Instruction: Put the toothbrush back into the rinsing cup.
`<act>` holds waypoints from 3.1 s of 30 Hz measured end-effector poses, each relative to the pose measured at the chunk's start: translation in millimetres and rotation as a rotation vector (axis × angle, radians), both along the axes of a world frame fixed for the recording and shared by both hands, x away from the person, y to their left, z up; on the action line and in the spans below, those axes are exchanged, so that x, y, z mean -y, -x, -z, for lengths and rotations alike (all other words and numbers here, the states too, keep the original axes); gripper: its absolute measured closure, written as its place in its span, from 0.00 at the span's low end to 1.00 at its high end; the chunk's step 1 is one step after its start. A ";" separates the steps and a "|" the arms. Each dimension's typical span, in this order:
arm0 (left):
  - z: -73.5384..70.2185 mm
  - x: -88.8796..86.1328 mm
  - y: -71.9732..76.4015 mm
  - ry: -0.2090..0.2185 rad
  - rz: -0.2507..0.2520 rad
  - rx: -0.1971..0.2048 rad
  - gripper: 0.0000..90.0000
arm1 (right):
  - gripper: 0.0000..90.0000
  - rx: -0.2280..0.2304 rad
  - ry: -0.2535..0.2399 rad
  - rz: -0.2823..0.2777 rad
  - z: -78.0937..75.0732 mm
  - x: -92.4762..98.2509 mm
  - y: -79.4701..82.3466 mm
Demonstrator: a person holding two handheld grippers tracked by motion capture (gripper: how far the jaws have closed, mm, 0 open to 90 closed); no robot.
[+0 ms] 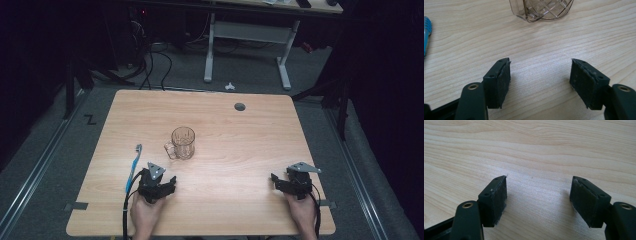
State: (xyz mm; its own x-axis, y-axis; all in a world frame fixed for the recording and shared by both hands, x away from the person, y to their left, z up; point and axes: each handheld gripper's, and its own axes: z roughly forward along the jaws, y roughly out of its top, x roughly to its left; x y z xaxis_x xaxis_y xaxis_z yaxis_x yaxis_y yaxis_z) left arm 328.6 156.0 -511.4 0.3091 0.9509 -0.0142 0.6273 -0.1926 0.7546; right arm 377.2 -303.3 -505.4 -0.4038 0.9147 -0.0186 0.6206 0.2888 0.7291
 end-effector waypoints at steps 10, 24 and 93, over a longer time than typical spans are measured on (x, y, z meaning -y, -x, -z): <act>0.1 0.1 0.0 0.001 0.002 0.000 0.36 | 0.34 0.000 0.000 0.001 0.0 -0.1 -0.1; 0.1 0.1 0.1 0.007 0.019 -0.006 0.33 | 0.33 -0.002 -0.001 0.004 -0.1 -0.4 0.3; -28.7 -47.1 46.8 0.057 -0.003 -0.033 0.48 | 0.33 -0.002 -0.001 0.003 -0.1 -0.4 0.5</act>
State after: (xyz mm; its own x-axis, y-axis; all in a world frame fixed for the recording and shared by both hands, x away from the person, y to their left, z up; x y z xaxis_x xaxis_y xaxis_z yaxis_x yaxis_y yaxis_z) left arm 281.8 203.1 -482.7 0.3044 0.9493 -0.0784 0.6523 -0.1478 0.7434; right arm 376.7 -302.8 -505.4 -0.4008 0.9160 -0.0163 0.6232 0.2857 0.7281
